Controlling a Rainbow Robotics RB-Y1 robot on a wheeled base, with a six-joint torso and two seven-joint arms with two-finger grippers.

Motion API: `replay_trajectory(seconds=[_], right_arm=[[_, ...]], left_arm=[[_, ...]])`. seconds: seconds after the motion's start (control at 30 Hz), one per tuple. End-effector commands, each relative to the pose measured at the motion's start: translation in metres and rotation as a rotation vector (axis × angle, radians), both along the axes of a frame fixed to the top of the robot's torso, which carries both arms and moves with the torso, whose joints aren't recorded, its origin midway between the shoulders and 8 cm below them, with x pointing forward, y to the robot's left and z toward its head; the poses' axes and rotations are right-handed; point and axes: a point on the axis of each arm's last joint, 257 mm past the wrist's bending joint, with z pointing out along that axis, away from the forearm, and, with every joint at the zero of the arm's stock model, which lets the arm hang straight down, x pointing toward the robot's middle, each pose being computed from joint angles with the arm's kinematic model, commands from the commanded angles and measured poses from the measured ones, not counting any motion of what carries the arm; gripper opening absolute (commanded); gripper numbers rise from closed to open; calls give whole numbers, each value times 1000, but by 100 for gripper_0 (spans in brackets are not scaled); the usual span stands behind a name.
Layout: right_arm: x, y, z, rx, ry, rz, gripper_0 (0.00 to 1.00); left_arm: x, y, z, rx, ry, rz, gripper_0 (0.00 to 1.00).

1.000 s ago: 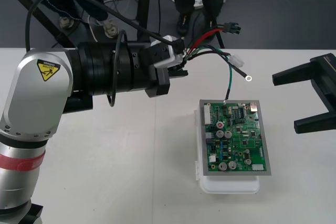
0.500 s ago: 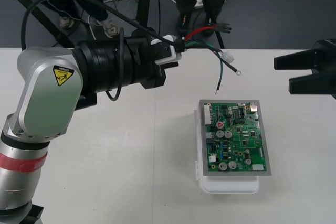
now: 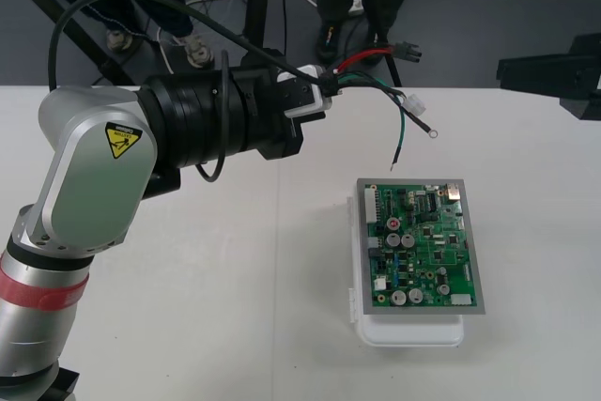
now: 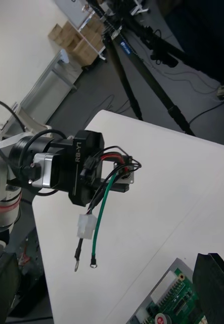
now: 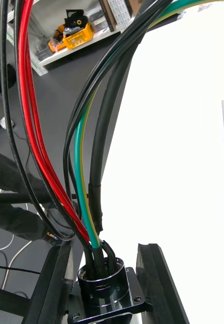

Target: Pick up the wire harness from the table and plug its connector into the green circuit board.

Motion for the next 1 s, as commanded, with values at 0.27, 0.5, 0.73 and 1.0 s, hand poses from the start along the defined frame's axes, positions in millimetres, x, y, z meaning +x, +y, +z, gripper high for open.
replay_trajectory(seconds=[0.27, 0.5, 0.73, 1.0], right_arm=[[11, 36, 15, 100, -9, -70, 100], [12, 48, 12, 133, -10, -89, 100], [1, 59, 9, 109, -29, -59, 100], [-3, 67, 13, 108, -43, -39, 100]], left_arm=[[-3, -10, 33, -32, -102, -20, 0], [-5, -12, 32, -36, -95, -28, 0], [-6, -12, 31, -33, -94, -31, 0], [-7, -13, 31, -36, -93, -32, 0]])
